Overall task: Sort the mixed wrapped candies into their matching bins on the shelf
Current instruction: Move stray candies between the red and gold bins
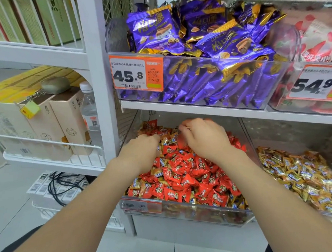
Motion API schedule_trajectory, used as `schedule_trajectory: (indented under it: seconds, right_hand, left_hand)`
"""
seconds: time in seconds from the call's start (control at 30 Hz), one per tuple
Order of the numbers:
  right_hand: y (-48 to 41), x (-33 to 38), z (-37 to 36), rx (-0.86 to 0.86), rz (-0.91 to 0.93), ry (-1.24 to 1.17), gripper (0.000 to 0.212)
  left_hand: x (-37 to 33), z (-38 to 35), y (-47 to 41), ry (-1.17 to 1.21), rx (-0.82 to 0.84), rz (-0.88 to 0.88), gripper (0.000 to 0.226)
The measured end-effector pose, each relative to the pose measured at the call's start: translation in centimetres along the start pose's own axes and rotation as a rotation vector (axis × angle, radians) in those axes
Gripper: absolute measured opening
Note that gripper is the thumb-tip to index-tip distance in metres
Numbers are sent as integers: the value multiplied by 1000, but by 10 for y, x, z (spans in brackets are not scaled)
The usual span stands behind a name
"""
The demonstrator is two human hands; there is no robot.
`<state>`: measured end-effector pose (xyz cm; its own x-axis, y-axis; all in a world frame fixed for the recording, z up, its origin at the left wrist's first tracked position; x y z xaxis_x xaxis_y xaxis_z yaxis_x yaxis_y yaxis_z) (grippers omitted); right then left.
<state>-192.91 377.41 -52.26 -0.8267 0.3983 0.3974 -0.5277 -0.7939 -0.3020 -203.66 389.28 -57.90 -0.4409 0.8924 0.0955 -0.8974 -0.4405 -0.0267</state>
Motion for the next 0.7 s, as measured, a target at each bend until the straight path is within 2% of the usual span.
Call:
schedule_trajectory:
  seconds: [0.03, 0.27, 0.37, 0.53, 0.63, 0.7]
  right_hand:
    - [-2, 3, -4, 28, 26, 8, 28]
    - [-13, 7, -51, 375, 112, -31, 60]
    - [-14, 6, -69, 493, 100, 22, 54]
    - [-17, 7, -61, 396, 56, -129, 24]
    - [-16, -3, -47, 342, -35, -334, 16]
    - [-11, -12, -34, 298, -137, -569, 13]
  left_hand:
    - [0, -2, -1, 3, 13, 0, 33]
    - [-4, -1, -8, 31, 20, -15, 33]
    - [-3, 3, -5, 85, 2, 8, 29]
    - [7, 8, -2, 237, -61, 103, 19]
    - [12, 13, 2, 336, -89, 151, 15]
    - [13, 19, 4, 396, -106, 169, 13]
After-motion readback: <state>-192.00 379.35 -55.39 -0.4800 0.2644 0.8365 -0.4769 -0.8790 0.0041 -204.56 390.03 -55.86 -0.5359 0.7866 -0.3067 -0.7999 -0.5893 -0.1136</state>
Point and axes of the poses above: each hand's wrist, its own y-axis away from the middle knuckle, its own z-axis out of the back of the hand, x = y × z, the point moved 9 cm from there along -y, towards the middle knuckle, and after that the axes turned 15 degrees about -y, right-handed, at the moved point
